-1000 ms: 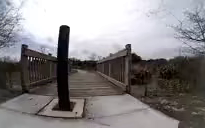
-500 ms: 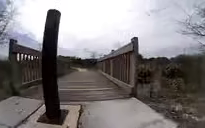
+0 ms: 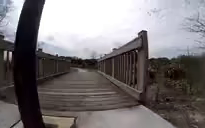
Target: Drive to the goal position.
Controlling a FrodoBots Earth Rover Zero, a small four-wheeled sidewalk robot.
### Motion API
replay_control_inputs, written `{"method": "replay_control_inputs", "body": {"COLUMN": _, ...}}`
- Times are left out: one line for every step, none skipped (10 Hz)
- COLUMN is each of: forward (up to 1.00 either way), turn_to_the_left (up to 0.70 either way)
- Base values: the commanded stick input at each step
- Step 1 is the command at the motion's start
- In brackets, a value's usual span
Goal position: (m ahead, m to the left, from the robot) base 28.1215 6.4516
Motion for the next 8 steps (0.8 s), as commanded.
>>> {"method": "replay_control_inputs", "body": {"forward": 0.7, "turn_to_the_left": 0.0}}
{"method": "replay_control_inputs", "body": {"forward": 0.7, "turn_to_the_left": 0.0}}
{"method": "replay_control_inputs", "body": {"forward": 0.7, "turn_to_the_left": 0.0}}
{"method": "replay_control_inputs", "body": {"forward": 0.7, "turn_to_the_left": 0.0}}
{"method": "replay_control_inputs", "body": {"forward": 0.7, "turn_to_the_left": 0.0}}
{"method": "replay_control_inputs", "body": {"forward": 0.7, "turn_to_the_left": 0.22}}
{"method": "replay_control_inputs", "body": {"forward": 0.7, "turn_to_the_left": 0.35}}
{"method": "replay_control_inputs", "body": {"forward": 0.7, "turn_to_the_left": 0.35}}
